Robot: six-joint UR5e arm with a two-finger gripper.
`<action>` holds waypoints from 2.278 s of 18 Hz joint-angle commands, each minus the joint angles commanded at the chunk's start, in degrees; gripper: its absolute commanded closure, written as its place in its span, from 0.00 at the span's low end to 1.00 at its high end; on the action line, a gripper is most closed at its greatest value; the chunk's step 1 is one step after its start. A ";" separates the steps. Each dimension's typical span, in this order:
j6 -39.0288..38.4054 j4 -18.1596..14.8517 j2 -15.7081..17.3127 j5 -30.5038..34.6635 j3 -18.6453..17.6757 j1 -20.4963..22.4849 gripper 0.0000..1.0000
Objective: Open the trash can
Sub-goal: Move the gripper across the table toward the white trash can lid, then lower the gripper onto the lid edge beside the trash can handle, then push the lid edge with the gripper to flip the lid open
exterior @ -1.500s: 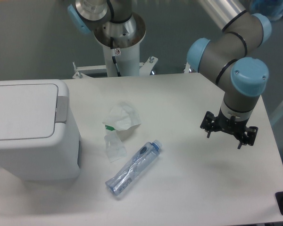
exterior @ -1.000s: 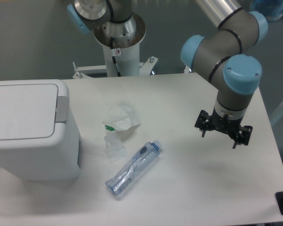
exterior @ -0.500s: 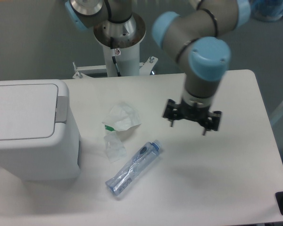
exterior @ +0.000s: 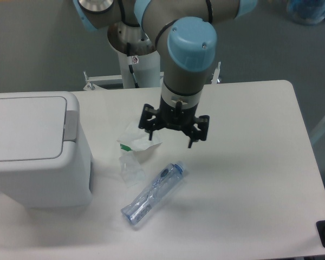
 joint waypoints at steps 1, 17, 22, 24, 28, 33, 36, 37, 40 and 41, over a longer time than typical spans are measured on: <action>-0.17 -0.09 0.35 0.00 0.00 -0.88 0.00; -12.04 2.81 5.54 -12.39 -1.49 -3.96 0.00; -12.04 7.11 6.24 -13.54 -5.44 -4.93 0.00; -11.95 7.21 6.33 -13.54 -5.89 -4.93 0.00; -11.95 7.29 6.24 -13.54 -6.15 -4.93 0.00; -11.95 7.29 6.15 -13.45 -6.59 -5.02 0.00; -11.87 7.47 6.24 -13.36 -7.03 -5.37 0.00; -11.87 7.64 6.15 -13.27 -7.03 -5.37 0.00; -11.87 7.82 5.72 -13.19 -7.03 -5.46 0.00; -11.87 7.82 5.54 -13.18 -7.03 -5.46 0.00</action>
